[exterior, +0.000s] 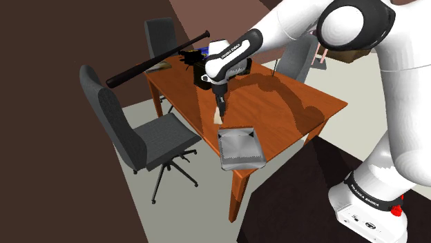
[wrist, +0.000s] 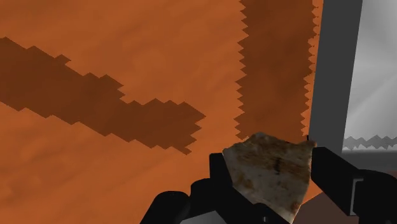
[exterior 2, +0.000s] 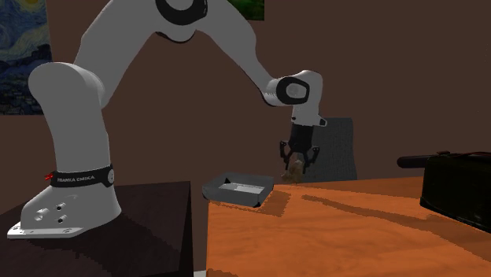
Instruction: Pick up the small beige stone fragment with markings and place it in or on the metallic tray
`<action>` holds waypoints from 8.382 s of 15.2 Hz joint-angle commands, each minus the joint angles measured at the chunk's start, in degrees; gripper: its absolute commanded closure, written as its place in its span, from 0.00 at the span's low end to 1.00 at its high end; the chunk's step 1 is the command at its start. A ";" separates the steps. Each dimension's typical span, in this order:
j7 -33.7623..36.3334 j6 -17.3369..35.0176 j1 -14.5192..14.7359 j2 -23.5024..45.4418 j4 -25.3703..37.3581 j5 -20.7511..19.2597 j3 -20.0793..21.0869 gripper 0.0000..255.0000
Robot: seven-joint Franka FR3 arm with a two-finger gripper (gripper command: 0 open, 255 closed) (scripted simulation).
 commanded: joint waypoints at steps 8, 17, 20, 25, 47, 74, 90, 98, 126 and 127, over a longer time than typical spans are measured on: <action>0.75 -2.88 0.59 -5.64 -2.73 -0.42 -0.15 1.00; 6.59 -0.14 -17.67 8.80 7.65 35.20 6.94 0.00; 6.46 1.31 -17.22 10.14 7.84 35.51 7.48 0.00; 6.22 3.35 -16.35 12.29 8.37 36.12 8.07 0.00; 7.29 2.04 -16.26 9.95 7.58 35.70 7.79 1.00; 45.06 6.35 14.85 11.29 5.63 5.11 -14.12 1.00; 45.41 1.73 15.78 5.97 4.97 3.78 -15.38 1.00; 45.72 -2.38 16.40 2.22 5.42 2.69 -16.27 1.00; 47.84 -1.31 25.75 -13.36 -25.50 -2.41 -15.19 0.00; 47.74 -0.56 25.69 -13.01 -25.91 -2.27 -15.12 0.00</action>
